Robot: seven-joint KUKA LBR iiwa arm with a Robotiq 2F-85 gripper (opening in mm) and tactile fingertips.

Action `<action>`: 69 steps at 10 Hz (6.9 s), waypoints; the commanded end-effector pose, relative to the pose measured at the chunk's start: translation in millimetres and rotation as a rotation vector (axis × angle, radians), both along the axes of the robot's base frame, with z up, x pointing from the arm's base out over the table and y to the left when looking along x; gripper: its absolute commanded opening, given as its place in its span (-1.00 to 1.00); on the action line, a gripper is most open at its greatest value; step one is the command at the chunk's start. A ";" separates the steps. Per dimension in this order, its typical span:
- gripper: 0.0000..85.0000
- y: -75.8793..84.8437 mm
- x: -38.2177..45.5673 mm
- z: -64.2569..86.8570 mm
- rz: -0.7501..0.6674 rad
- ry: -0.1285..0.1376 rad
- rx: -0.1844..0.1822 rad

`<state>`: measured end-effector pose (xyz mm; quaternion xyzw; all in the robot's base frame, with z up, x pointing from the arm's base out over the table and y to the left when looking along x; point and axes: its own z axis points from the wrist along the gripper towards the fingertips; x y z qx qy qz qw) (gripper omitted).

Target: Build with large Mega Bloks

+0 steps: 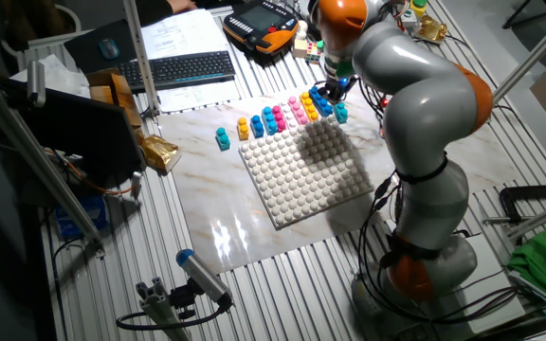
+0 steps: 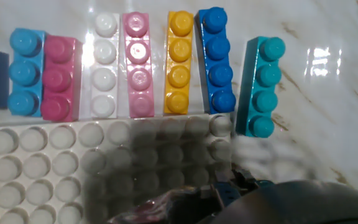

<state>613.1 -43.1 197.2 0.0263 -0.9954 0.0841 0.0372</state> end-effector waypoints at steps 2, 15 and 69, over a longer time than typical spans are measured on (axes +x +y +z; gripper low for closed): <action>-0.98 0.1 0.1 0.0 -0.060 0.010 -0.020; -0.02 -43.6 63.3 -33.6 -0.100 -0.139 -0.010; 0.07 -97.6 75.8 -152.9 0.063 -0.120 0.073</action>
